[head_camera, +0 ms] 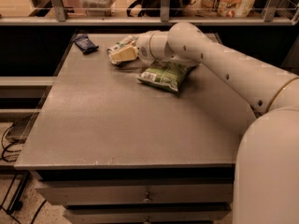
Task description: Move 7up can near rxbar blueberry
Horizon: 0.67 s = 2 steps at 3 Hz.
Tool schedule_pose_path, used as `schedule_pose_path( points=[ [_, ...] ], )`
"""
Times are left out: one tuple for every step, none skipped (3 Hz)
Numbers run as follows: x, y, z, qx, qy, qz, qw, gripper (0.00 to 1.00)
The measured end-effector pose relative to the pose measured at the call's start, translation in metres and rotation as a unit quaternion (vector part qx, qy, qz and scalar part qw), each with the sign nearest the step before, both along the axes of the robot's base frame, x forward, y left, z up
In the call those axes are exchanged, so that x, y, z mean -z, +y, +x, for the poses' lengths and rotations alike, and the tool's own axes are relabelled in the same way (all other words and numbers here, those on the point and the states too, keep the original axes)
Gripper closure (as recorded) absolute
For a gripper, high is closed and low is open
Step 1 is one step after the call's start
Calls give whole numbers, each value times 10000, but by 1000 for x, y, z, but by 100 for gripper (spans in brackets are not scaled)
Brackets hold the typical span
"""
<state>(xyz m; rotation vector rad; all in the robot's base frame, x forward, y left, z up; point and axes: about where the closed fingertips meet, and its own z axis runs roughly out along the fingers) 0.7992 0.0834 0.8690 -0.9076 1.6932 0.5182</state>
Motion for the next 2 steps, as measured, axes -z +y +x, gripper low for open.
schedule_pose_path(
  points=[
    [0, 17, 9, -142, 30, 146, 9998, 59],
    [1, 36, 17, -280, 68, 243, 9993, 36]
  ],
)
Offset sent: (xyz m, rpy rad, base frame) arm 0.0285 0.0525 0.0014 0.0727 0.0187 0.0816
